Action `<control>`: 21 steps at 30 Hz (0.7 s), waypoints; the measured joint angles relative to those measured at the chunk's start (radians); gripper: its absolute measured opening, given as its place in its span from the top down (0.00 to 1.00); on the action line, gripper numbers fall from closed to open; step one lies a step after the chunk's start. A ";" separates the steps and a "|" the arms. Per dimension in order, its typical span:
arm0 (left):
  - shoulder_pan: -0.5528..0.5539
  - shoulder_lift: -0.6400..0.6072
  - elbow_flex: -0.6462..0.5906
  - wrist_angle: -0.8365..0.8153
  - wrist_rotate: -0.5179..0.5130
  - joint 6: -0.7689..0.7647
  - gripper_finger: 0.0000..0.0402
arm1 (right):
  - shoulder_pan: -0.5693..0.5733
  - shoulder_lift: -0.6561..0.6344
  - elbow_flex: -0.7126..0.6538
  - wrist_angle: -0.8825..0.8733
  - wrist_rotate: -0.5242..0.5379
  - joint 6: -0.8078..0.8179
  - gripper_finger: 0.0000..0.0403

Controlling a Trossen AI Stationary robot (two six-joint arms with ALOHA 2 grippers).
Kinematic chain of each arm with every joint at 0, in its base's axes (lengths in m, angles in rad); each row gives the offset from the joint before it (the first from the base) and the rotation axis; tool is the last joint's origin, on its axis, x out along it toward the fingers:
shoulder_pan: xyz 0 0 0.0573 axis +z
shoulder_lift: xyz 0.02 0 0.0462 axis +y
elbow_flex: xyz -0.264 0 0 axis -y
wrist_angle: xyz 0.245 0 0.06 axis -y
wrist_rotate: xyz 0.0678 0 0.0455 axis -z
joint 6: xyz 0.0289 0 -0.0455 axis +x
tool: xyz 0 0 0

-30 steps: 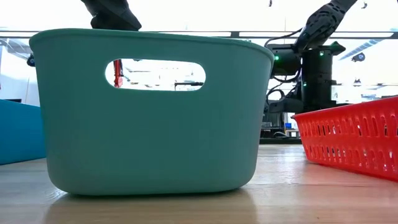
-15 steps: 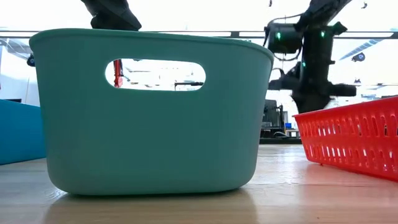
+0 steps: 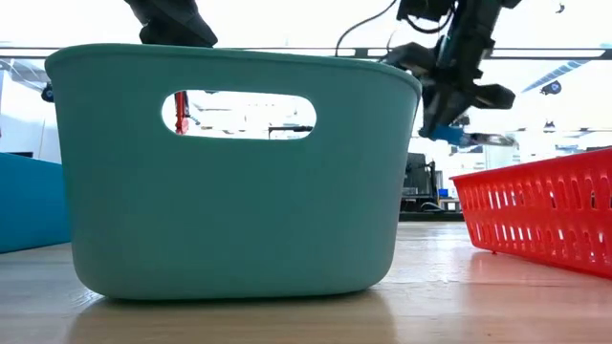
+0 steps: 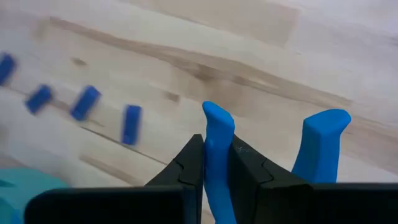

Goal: Pick & Place School Supplies
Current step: Put the blue ticket punch into the green bin

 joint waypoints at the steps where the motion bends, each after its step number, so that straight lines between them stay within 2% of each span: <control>1: 0.000 0.000 0.000 0.000 0.000 0.000 0.70 | 0.010 0.003 0.014 -0.003 0.005 0.016 0.91; 6: 0.000 0.000 0.000 0.000 0.000 0.000 0.70 | 0.068 0.048 0.091 -0.065 0.030 0.136 0.91; 21: 0.000 0.000 0.000 0.000 0.000 0.000 0.70 | 0.276 0.305 0.355 -0.076 0.031 0.274 0.91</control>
